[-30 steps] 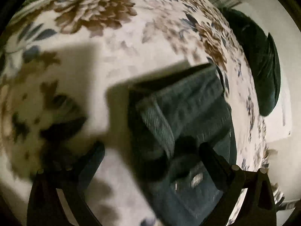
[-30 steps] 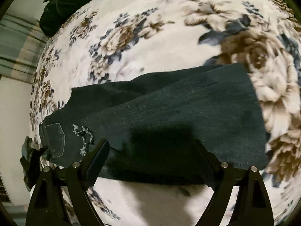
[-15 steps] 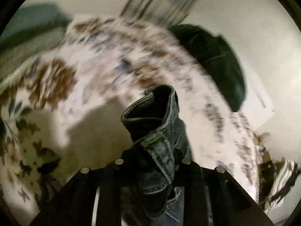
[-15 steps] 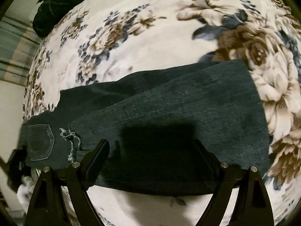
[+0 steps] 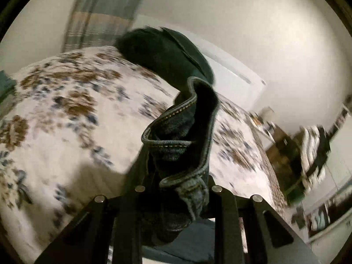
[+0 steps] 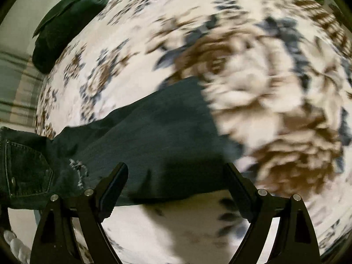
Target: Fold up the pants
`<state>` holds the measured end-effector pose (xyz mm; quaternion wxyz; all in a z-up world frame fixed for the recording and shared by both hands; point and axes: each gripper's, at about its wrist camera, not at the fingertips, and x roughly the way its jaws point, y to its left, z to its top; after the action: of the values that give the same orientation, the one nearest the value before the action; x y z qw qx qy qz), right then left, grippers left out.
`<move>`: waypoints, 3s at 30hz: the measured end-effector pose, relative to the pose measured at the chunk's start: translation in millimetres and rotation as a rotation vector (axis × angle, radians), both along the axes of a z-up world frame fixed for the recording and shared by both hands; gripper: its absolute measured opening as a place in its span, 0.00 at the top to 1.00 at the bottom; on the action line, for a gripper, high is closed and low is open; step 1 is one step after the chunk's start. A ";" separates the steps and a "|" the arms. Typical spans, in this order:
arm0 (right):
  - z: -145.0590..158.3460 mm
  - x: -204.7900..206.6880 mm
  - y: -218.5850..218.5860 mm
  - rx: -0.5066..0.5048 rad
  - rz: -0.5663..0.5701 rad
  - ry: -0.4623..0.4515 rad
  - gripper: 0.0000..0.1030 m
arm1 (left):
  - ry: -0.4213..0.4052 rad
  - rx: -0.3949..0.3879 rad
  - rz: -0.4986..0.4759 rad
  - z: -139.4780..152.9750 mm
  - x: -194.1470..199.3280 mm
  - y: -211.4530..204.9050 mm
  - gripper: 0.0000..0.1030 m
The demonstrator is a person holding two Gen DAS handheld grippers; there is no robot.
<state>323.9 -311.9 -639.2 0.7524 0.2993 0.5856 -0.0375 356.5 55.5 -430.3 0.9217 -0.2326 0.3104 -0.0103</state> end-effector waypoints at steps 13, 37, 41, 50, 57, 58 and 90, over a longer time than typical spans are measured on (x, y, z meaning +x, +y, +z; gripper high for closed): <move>-19.4 -40.0 -125.7 -0.043 -0.139 0.036 0.13 | 0.244 0.171 -0.342 -93.0 2.0 -201.8 0.80; -24.2 21.5 -69.5 0.350 0.044 -0.025 0.00 | 0.500 0.362 -0.132 -109.2 29.9 -46.2 0.04; -47.9 34.0 -50.1 0.409 0.026 0.035 0.37 | 0.568 0.373 -0.103 -134.3 36.3 -19.9 0.04; 6.0 26.9 -67.2 0.202 -0.007 -0.073 0.91 | 0.638 0.266 -0.190 -159.5 41.7 -21.0 0.04; -41.1 40.1 -100.6 0.155 0.006 0.101 0.60 | 0.676 0.209 -0.224 -174.8 47.2 -29.9 0.04; -40.1 37.3 -105.1 0.166 -0.017 0.101 0.54 | 0.675 0.212 -0.225 -173.3 47.1 -31.1 0.04; -8.9 -73.8 -142.4 0.377 -0.317 -0.073 0.04 | 0.669 -0.039 -0.263 -174.7 31.4 -29.6 0.04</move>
<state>250.1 -454.3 -648.1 0.6885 0.5238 0.5005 -0.0343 387.9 25.9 -605.0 0.7552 -0.1985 0.6221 -0.0577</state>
